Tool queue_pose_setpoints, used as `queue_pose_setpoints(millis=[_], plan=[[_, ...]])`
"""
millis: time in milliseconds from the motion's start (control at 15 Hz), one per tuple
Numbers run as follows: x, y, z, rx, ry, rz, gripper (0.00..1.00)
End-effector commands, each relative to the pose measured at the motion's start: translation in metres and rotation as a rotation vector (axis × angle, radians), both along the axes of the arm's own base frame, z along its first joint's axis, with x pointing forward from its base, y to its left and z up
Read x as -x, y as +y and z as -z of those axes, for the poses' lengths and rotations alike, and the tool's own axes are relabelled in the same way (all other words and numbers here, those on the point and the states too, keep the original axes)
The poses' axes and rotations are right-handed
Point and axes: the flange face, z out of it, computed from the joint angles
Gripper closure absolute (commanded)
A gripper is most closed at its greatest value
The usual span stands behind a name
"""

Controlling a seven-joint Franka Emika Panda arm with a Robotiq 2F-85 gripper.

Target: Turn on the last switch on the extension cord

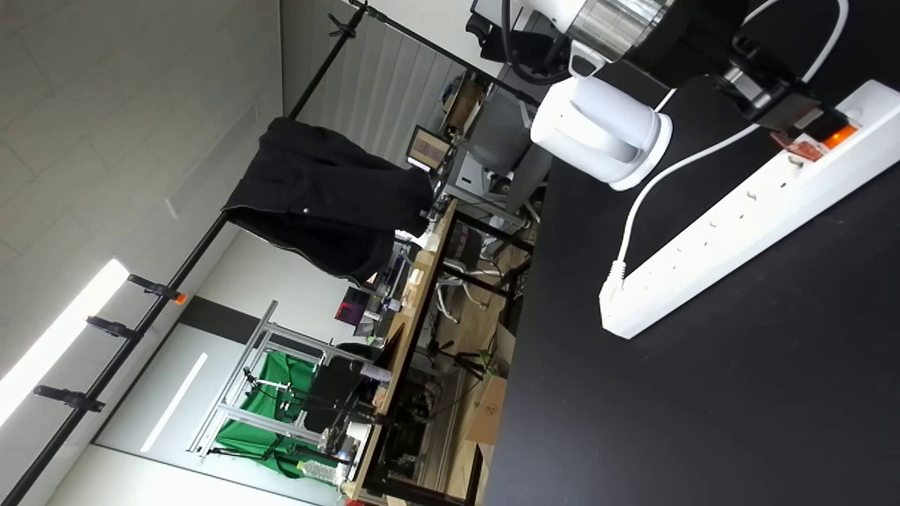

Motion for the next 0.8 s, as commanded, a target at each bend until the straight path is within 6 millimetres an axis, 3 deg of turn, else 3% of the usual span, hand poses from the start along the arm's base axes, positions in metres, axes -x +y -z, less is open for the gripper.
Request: queue_pose_setpoints(millis=[0,333,733], plan=[[-0.005,-0.013,0.0,0.007,-0.01,0.028,1.0],[-0.007,-0.003,-0.016,-0.005,0.015,0.033,1.0],[-0.009,0.025,-0.091,0.015,0.052,0.032,1.0]])
